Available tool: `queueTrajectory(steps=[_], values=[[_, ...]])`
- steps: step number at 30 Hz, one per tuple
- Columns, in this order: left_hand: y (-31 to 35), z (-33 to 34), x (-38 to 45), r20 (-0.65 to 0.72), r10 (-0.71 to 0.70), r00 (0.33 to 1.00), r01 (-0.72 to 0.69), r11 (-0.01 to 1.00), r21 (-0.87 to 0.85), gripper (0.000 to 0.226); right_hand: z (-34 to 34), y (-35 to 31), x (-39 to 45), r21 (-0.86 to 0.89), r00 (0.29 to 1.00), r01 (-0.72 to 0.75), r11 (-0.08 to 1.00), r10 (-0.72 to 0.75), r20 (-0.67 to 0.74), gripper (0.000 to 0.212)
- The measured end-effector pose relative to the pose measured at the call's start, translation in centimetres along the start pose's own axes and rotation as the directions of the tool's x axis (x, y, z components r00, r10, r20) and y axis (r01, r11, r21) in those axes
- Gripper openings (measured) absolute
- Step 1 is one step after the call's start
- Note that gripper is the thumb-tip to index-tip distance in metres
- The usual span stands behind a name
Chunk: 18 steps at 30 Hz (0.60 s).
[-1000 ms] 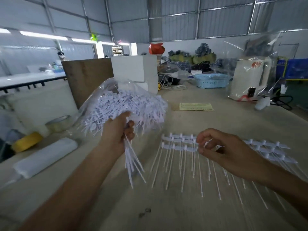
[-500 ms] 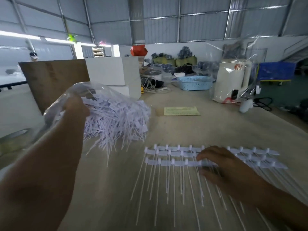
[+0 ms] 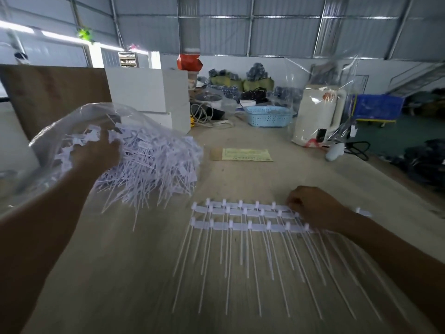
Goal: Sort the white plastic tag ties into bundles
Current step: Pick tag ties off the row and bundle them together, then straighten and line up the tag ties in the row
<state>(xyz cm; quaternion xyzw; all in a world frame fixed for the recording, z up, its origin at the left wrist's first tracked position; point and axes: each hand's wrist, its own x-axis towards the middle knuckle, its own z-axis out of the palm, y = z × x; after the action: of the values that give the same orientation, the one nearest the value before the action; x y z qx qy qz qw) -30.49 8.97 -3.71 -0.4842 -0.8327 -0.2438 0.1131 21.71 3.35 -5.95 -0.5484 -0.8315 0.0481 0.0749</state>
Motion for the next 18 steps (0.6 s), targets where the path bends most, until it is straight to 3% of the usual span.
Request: queueTrajectory(steps=[2,7,9,13,16,17,18], values=[[-0.5,-0.7,-1.2,-0.074,0.093,0.993,-0.082,0.988,0.132,0.062,0.0,0.0,0.6,-0.016,1.0,-0.005,1.0,0.005,0.0,0.02],[-0.6,-4.0,-4.0,0.071,0.233,0.97,-0.234,0.811,0.536,0.06,-1.8,-0.4,0.4,0.028,0.996,-0.003,1.0,0.006,-0.092,0.019],[-0.1,-5.3,-6.2,-0.005,0.329,0.944,-0.27,0.783,0.56,0.053,-3.2,-0.5,0.0,0.035,0.986,0.028,0.999,-0.022,-0.163,0.016],[2.9,-6.7,-12.6,-0.246,0.518,0.819,-0.407,0.828,0.386,0.022,-6.3,-1.1,-1.6,0.132,0.925,0.155,0.979,-0.097,-0.367,0.011],[6.8,-7.5,-17.9,-0.375,0.629,0.681,-0.663,0.747,0.048,0.03,-7.7,-1.2,-3.8,0.217,0.884,0.188,0.958,-0.068,-0.462,0.011],[8.5,-7.7,-19.0,-0.371,0.631,0.681,-0.704,0.703,-0.098,0.03,-8.0,-1.2,-4.5,0.243,0.874,0.199,0.949,-0.06,-0.482,0.012],[10.3,-7.9,-19.6,-0.318,0.612,0.724,-0.688,0.674,-0.269,0.031,-8.2,-1.2,-5.2,0.257,0.863,0.213,0.943,-0.058,-0.502,0.013]])
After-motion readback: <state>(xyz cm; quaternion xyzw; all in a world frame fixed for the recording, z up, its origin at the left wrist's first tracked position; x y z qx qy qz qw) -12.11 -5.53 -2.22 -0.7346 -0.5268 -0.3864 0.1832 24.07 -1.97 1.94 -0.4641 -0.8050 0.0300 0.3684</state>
